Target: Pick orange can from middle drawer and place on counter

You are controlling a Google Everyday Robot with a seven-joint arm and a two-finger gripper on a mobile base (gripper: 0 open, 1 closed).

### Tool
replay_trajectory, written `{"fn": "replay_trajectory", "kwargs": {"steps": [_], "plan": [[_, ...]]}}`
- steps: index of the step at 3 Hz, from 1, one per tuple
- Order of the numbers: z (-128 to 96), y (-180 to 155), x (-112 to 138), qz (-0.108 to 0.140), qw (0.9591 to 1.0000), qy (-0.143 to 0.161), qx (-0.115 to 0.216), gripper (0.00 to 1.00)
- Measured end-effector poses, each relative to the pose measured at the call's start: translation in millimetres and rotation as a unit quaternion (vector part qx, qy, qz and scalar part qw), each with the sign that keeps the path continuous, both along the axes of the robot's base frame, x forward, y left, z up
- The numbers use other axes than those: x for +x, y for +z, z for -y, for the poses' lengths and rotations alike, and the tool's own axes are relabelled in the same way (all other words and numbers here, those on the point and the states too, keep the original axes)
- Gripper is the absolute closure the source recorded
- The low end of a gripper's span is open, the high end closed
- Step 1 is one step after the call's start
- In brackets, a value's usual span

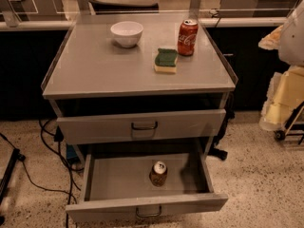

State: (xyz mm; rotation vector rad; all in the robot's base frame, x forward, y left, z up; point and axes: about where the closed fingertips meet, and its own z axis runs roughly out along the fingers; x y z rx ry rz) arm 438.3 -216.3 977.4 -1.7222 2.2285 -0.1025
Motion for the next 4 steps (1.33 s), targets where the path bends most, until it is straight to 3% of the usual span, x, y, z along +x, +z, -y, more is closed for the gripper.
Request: {"fn": "replay_trajectory", "kwargs": {"steps": [1,2,3,4], "plan": [[0,0,0,0.000,1.0000,0.000,0.000,0.00],[-6,-14,0,0.013,0.9997,-0.006,0.022,0.18],[-23,-55,3,0.028,0.9961,-0.014,0.083,0.48],[-38,-85,8,0.029,0.9925,-0.012,0.118,0.71]]}}
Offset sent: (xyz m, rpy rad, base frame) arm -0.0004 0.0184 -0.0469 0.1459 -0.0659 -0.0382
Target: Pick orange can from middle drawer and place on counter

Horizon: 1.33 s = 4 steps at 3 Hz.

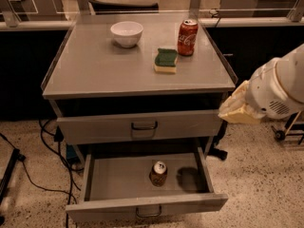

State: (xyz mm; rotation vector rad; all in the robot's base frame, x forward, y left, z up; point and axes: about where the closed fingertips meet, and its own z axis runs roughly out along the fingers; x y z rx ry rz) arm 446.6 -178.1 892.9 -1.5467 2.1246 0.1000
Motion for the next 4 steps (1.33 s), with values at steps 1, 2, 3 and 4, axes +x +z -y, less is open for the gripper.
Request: {"fn": "replay_trajectory", "kwargs": {"steps": [1,2,3,4], "plan": [[-22,-41,9,0.001,0.9995,0.007,0.030,0.96],[-23,-40,12,0.009,0.9995,0.004,0.030,1.00],[-21,-45,12,0.008,0.9996,0.006,0.027,1.00],[-15,-61,12,0.007,0.9997,0.012,0.018,1.00]]}}
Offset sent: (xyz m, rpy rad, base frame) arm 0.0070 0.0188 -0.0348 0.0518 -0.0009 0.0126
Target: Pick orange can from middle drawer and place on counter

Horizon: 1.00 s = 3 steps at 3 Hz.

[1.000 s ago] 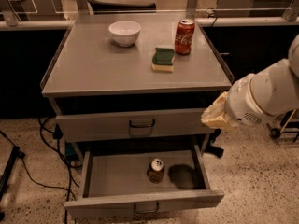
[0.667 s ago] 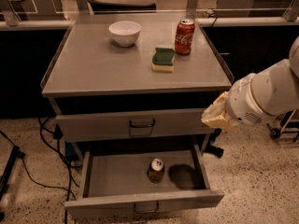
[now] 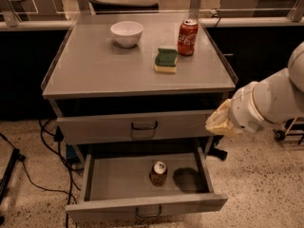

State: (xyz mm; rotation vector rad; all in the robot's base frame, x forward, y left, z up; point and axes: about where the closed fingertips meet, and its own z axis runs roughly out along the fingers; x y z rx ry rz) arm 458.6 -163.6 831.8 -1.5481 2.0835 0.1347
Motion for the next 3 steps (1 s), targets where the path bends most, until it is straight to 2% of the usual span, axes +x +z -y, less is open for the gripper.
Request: {"fn": "replay_trajectory", "kwargs": {"steps": [1,2,3], "plan": [[23,-68,3,-0.008,0.9999,0.005,-0.014,1.00],[32,-117,5,-0.018,0.9997,0.005,-0.015,1.00],[28,-172,2,-0.033,0.9993,0.015,0.010,1.00]]}}
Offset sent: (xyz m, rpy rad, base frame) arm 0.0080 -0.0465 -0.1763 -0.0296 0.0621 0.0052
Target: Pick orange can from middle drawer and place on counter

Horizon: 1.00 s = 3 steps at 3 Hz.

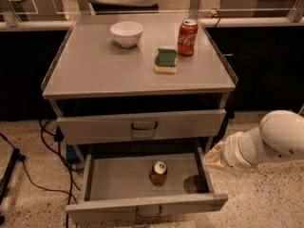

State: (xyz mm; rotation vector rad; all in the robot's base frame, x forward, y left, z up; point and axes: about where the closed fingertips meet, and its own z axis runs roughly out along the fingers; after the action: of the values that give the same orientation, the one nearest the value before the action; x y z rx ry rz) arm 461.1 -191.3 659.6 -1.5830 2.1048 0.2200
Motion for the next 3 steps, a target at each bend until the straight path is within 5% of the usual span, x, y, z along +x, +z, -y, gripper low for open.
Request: {"fn": "replay_trajectory", "kwargs": {"steps": [3], "plan": [[7,-53,5,0.017,0.9997,0.012,-0.010,1.00]]}}
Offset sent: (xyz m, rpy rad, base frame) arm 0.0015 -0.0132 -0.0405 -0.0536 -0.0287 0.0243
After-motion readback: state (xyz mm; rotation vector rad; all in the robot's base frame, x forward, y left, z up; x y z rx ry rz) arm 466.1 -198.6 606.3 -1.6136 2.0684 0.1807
